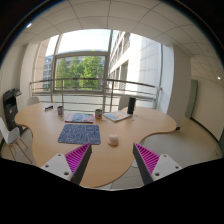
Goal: Arrange mouse
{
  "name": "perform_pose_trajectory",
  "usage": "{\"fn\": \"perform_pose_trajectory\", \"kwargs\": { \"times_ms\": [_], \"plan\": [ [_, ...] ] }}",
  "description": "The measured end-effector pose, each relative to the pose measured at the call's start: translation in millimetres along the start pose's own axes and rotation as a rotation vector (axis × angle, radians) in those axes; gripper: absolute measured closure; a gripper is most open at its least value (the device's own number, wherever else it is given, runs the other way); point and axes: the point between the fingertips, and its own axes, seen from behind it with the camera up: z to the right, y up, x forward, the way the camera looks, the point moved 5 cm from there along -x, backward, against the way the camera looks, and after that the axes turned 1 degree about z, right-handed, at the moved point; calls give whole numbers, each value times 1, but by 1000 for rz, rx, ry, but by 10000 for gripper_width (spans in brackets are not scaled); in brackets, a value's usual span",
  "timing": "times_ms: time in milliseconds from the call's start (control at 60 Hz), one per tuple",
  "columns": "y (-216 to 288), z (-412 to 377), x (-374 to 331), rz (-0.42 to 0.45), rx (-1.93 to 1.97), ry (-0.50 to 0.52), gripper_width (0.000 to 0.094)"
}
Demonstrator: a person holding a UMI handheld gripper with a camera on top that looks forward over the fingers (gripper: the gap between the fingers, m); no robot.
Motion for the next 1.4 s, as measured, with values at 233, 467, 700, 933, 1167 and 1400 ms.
{"fn": "perform_pose_trajectory", "kwargs": {
  "times_ms": [233, 467, 700, 933, 1167, 1400],
  "plan": [
    [-41, 15, 46, -152, 18, 6, 89],
    [-71, 29, 178, -265, 37, 33, 86],
    [-82, 26, 317, -322, 54, 68, 84],
    [-105, 11, 393, -358, 60, 101, 145],
    [-102, 10, 410, -323, 45, 108, 447],
    [-92, 23, 402, -320, 18, 43, 526]
  ]
}}
